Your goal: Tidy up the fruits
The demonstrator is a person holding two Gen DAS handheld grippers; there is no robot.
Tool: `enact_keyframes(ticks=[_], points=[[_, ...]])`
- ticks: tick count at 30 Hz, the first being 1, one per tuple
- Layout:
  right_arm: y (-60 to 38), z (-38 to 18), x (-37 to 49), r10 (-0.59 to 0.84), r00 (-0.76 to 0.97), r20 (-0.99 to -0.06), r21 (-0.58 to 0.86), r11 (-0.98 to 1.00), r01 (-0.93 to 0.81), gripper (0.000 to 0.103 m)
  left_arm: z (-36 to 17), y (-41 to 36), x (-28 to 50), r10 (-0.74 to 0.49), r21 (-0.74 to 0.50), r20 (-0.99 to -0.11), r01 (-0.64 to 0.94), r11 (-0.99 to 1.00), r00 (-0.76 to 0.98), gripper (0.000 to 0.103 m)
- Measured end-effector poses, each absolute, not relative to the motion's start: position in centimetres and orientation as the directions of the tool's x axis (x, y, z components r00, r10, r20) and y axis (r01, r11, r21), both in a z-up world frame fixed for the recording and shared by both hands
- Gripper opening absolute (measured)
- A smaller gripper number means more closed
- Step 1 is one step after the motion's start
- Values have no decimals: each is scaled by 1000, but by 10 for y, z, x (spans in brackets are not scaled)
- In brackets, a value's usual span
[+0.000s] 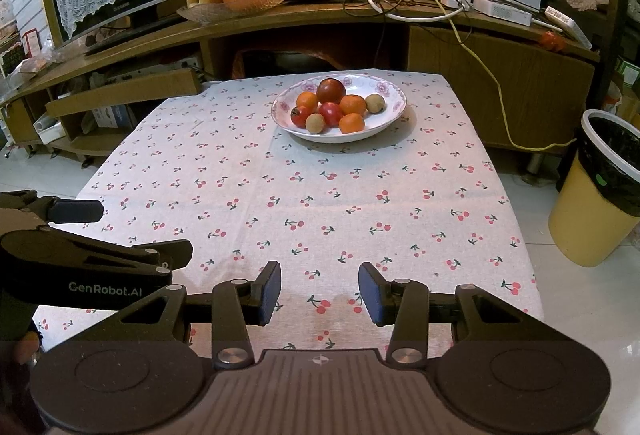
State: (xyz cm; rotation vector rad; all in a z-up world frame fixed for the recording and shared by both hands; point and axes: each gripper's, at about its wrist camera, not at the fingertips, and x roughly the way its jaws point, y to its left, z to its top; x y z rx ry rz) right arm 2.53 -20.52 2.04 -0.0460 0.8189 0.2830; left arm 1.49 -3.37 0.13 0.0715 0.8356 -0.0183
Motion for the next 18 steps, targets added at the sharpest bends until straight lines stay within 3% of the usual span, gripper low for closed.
enact_keyframes(ticks=[18], points=[[-201, 19, 24, 233, 642, -730, 68, 960, -272, 44, 0, -36, 14, 7, 59, -742, 56, 997, 670, 103]])
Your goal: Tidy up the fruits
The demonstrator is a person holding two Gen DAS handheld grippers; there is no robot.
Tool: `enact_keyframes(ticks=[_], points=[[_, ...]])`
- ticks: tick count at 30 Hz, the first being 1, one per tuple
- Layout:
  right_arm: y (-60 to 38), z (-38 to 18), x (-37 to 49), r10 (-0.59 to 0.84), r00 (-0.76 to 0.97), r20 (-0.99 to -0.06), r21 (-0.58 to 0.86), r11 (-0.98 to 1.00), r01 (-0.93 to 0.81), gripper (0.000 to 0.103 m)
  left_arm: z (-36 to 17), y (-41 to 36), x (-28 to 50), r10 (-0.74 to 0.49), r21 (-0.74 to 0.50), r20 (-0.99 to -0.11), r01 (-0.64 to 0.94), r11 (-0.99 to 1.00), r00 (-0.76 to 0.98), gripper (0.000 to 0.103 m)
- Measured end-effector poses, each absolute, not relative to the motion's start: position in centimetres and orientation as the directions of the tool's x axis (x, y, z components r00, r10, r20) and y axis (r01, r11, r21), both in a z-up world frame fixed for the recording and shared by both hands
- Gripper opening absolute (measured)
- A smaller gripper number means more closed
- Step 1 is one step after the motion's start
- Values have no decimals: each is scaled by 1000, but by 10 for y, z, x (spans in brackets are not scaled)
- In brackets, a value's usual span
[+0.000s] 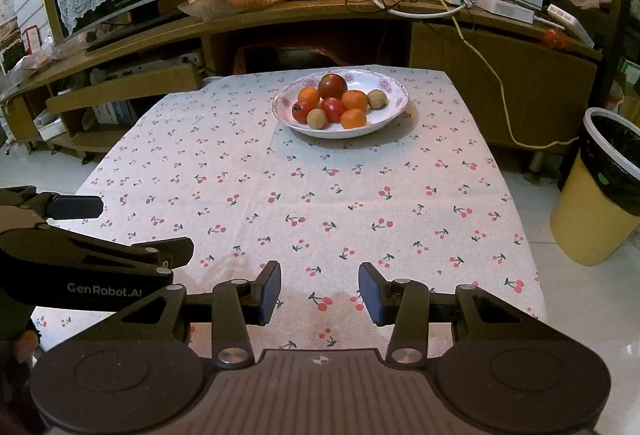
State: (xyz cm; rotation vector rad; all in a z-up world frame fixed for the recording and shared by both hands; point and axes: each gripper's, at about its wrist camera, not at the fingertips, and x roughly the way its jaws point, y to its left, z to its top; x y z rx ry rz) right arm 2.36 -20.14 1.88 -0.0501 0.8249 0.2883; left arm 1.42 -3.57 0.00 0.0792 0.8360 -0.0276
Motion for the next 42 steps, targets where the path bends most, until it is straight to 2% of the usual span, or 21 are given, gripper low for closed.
enact_keyframes(ticks=[42], points=[[-203, 16, 26, 230, 633, -739, 66, 960, -272, 45, -4, -38, 13, 1, 63, -750, 70, 996, 661, 103]])
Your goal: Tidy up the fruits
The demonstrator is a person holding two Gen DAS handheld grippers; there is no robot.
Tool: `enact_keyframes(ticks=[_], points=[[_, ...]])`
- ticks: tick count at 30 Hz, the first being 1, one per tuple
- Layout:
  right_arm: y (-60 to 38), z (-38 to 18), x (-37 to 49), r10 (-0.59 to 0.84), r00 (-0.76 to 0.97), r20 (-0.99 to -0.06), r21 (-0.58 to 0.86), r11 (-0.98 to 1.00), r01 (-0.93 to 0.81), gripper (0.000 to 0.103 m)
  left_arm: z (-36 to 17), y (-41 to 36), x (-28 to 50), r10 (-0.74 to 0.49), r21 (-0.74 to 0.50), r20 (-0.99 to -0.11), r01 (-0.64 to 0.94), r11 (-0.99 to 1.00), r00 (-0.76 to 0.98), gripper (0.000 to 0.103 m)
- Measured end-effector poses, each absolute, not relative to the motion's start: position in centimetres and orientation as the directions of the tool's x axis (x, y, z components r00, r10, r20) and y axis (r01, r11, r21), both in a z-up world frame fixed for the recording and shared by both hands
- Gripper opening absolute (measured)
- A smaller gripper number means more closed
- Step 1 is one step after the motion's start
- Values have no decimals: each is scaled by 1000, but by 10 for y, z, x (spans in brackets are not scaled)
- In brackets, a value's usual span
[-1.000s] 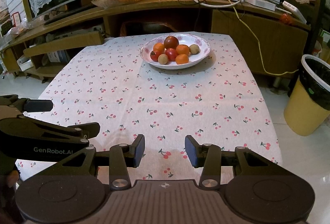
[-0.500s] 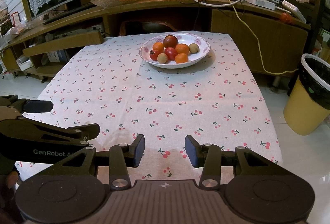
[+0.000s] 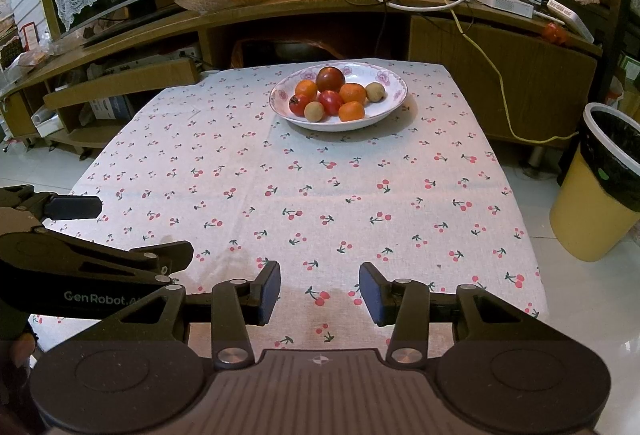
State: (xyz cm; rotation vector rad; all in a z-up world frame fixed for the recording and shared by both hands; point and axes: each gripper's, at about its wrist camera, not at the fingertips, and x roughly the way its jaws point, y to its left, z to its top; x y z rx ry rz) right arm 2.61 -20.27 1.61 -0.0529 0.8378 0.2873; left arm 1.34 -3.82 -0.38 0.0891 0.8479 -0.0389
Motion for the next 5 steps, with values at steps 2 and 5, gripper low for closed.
enact_keyframes(ticks=[2, 5], points=[[-204, 15, 26, 230, 634, -739, 67, 961, -270, 45, -4, -38, 13, 3, 64, -750, 68, 996, 662, 103], [-206, 14, 26, 229, 634, -739, 68, 961, -268, 45, -4, -38, 13, 3, 63, -750, 66, 996, 662, 103]])
